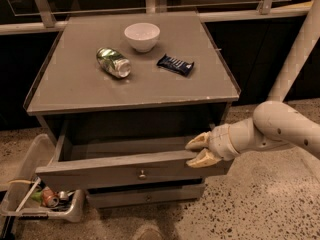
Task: Open top drawer
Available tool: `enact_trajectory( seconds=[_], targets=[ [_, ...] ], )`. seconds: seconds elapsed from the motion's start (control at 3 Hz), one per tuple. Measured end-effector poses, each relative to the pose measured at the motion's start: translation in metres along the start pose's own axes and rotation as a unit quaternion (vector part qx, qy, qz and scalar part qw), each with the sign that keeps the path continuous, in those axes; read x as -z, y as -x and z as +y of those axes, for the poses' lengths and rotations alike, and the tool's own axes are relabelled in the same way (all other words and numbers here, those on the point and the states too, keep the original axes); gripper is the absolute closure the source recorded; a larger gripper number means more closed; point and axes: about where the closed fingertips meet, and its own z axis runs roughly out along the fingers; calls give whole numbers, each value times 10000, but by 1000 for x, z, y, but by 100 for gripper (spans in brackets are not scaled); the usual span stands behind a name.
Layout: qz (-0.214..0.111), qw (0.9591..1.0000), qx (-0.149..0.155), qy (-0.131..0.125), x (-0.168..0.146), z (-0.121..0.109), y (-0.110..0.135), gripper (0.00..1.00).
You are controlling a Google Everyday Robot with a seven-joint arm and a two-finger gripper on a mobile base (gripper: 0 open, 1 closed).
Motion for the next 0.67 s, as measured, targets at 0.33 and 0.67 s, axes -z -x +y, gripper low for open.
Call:
enact_trajectory(
  seconds=[0.33,0.67],
  targets=[
    [0,10000,0,0,0,0,0,59],
    [-22,10000,-64,-2,-1,-1,-3,35]
  ],
)
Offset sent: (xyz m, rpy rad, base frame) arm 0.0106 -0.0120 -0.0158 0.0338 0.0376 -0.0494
